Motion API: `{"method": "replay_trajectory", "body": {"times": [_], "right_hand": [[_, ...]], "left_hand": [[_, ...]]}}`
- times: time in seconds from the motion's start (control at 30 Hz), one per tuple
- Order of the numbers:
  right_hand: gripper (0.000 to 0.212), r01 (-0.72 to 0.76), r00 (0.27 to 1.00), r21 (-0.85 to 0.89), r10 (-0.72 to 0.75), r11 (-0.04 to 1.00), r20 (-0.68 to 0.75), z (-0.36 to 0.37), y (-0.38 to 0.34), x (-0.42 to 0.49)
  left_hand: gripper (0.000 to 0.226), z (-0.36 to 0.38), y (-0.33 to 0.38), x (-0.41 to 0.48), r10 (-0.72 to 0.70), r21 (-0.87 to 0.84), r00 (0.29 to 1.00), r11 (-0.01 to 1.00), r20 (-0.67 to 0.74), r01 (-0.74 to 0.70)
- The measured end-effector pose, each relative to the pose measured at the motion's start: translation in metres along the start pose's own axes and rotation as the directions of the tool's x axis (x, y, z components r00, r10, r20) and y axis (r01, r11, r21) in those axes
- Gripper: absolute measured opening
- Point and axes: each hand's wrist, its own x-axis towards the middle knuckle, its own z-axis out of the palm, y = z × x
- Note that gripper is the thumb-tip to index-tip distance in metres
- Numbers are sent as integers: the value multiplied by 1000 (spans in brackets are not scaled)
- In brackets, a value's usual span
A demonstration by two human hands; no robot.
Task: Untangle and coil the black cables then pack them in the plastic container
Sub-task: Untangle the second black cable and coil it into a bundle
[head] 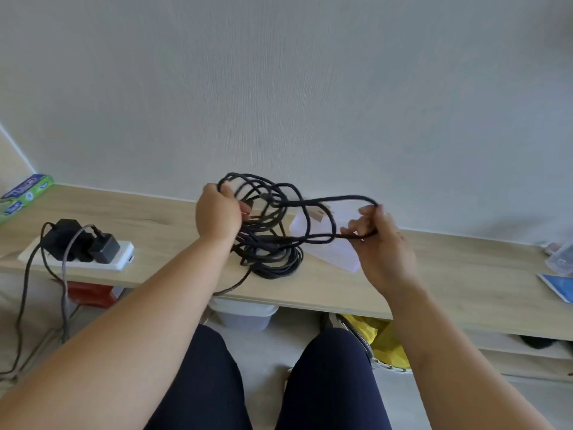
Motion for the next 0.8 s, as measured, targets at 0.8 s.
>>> {"method": "replay_trajectory", "body": {"times": [0.8], "right_hand": [[12,67,994,-582,-107,810,-35,35,-12,-8]], "left_hand": [[24,-20,39,-30,-165,-341,949,905,270,255]]}}
